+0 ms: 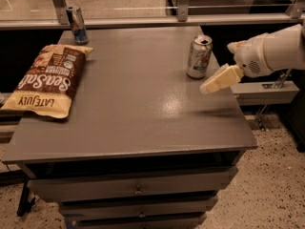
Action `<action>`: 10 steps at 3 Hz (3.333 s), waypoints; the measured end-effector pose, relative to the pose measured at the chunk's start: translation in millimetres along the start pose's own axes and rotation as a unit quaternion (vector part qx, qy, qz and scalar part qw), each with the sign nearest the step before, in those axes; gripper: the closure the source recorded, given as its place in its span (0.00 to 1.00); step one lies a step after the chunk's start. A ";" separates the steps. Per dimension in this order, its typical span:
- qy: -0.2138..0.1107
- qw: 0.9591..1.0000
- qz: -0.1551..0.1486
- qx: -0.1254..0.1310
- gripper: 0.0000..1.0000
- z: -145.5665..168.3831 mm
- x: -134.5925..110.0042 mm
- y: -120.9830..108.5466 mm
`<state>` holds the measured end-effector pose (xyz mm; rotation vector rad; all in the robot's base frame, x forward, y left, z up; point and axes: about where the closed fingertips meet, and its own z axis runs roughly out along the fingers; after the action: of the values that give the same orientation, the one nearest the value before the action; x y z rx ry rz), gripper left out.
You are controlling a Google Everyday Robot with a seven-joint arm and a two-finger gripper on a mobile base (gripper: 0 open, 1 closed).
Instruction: Move 7up can near brown chip bag
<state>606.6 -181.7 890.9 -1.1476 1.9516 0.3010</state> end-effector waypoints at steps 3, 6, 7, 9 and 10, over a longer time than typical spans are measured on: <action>-0.230 0.970 0.079 -0.023 0.16 60.3 -43.9 -22.9; -0.297 0.952 0.061 -0.047 0.87 68.2 -89.9 -6.6; -0.310 0.947 0.057 -0.060 1.00 54.7 -126.6 5.4; -0.318 0.943 0.062 -0.070 1.00 50.7 -130.0 14.1; -0.334 0.936 0.047 -0.096 1.00 73.4 -152.1 44.4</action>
Offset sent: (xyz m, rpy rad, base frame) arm 0.0717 0.0430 0.0006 0.5592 -0.1692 0.0144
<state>646.0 -22.8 951.3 -0.9073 1.3889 0.8335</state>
